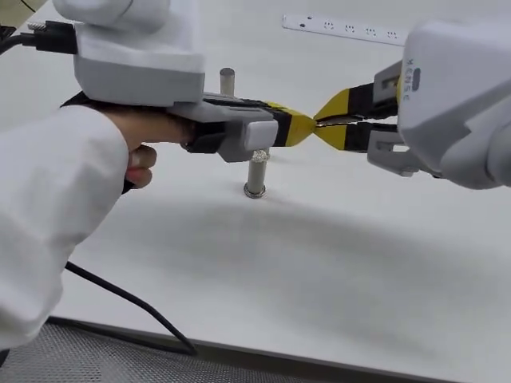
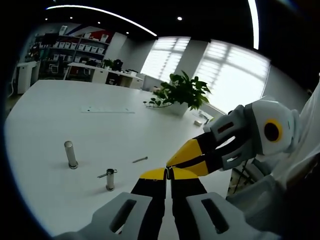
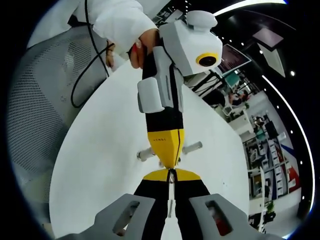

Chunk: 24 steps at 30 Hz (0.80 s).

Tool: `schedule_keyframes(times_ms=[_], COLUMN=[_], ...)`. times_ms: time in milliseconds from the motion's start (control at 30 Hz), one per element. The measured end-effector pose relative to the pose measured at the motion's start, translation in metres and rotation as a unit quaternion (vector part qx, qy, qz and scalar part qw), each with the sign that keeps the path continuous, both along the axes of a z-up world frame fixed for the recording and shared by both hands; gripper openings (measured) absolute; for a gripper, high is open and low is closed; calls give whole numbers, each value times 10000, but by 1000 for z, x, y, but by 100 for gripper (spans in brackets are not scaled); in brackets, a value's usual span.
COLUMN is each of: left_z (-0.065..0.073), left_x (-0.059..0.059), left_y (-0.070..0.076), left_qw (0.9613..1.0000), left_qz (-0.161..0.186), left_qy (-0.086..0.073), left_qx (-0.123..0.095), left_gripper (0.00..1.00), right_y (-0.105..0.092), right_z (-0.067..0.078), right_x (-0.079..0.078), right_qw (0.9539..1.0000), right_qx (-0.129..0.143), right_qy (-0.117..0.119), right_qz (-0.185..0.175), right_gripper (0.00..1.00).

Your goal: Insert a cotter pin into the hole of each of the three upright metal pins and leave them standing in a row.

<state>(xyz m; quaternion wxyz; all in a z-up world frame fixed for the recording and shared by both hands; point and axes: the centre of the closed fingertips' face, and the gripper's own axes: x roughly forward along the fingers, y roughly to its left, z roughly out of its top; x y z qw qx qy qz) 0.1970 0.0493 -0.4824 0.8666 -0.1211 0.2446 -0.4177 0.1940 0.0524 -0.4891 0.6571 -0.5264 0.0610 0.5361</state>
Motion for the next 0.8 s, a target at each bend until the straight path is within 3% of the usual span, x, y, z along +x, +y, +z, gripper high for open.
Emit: schedule_keyframes(times_ms=[200,267,433,500,633,700,800], left_z=[-1,-3,-6,-8,-11,-13,-12], left_x=[0,1,1,1,-2,-3,-4], left_y=[2,3,7,10,13,13,14], left_qw=[10000,10000,9999,9998,9996,9995,9991], left_qz=[12,-6,-15,-33,-64,-90,-184], left_qy=[25,32,56,6,-2,-13,-177], left_qx=[23,56,89,219,287,295,340], left_gripper=[0,0,0,0,0,0,0], right_y=[-2,-6,-11,-14,-15,-15,-15], right_z=[-5,-10,-15,-17,-23,-25,-26], right_x=[1,3,6,6,1,1,-2], right_qw=[10000,9996,9992,9986,9910,9837,9720], right_qx=[-81,-129,-150,-140,211,440,685], right_qy=[29,229,316,429,1196,1578,2067], right_qz=[-20,-138,-214,-278,-556,-738,-888], right_gripper=[0,0,2,4,12,13,15])
